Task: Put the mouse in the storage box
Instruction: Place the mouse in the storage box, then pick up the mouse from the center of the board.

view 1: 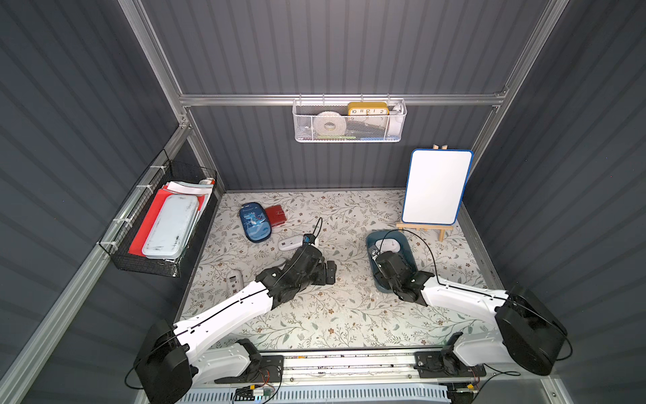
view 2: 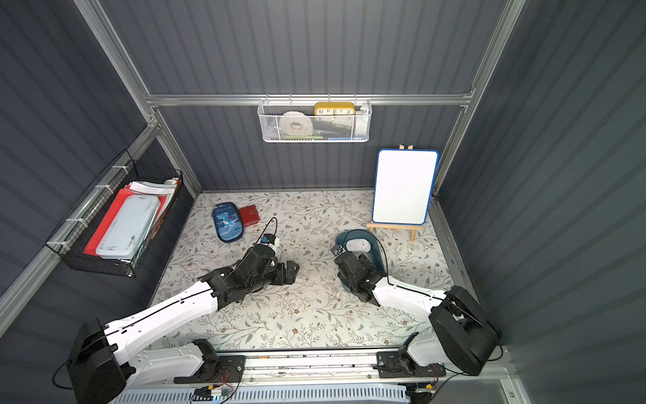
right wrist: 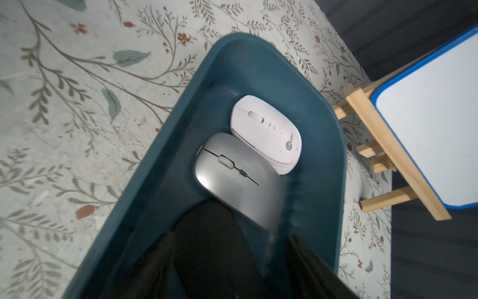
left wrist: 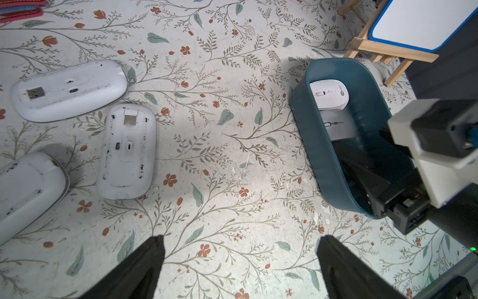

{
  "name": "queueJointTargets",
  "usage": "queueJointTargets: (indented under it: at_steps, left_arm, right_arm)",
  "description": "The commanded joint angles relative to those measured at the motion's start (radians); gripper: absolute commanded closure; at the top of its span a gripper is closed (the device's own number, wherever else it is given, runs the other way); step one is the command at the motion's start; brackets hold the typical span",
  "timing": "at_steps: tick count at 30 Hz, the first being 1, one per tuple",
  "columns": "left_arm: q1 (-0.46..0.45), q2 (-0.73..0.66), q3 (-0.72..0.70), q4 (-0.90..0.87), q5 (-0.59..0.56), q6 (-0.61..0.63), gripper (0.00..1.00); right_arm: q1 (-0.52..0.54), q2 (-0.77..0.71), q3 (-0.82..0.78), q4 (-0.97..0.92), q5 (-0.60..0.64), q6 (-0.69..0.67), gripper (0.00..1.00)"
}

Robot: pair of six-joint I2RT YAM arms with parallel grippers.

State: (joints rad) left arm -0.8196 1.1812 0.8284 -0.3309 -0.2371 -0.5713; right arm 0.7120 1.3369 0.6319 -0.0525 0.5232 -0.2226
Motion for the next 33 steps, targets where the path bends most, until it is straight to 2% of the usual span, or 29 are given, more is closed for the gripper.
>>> queueJointTargets:
  at_steps: [1, 7, 10, 14, 18, 23, 27, 33]
  left_arm:
    - [-0.004, -0.005, 0.011, -0.011, -0.010, -0.021, 0.02]
    - [0.015, 0.030, 0.004, -0.013, -0.021, -0.071, 0.01]
    - [0.064, 0.097, 0.016, -0.017, 0.011, -0.085, 0.01]
    - [0.160, 0.201, 0.046, -0.006, 0.093, -0.044, 0.01]
    - [0.215, 0.296, 0.086, -0.022, 0.059, -0.018, 0.01]
    - [0.265, 0.388, 0.122, -0.013, 0.031, -0.007, 0.01]
    - [0.266, 0.479, 0.159, -0.012, 0.003, 0.014, 0.01]
    - [0.281, 0.546, 0.183, -0.026, -0.025, 0.017, 0.01]
  right_arm:
    - [0.006, -0.086, -0.011, -0.023, -0.028, 0.031, 0.24]
    - [0.007, -0.280, -0.028, 0.004, -0.090, 0.108, 0.22]
    - [0.007, -0.368, -0.037, 0.020, -0.154, 0.182, 0.22]
    - [0.015, -0.497, -0.036, -0.114, -0.282, 0.329, 0.23]
    - [0.065, -0.608, -0.146, -0.007, -0.323, 0.365, 0.23]
    - [0.095, -0.571, -0.136, -0.012, -0.315, 0.347, 0.22]
    - [0.101, -0.494, -0.076, -0.111, -0.236, 0.361, 0.13]
    - [0.111, -0.485, -0.086, -0.101, -0.223, 0.363, 0.12]
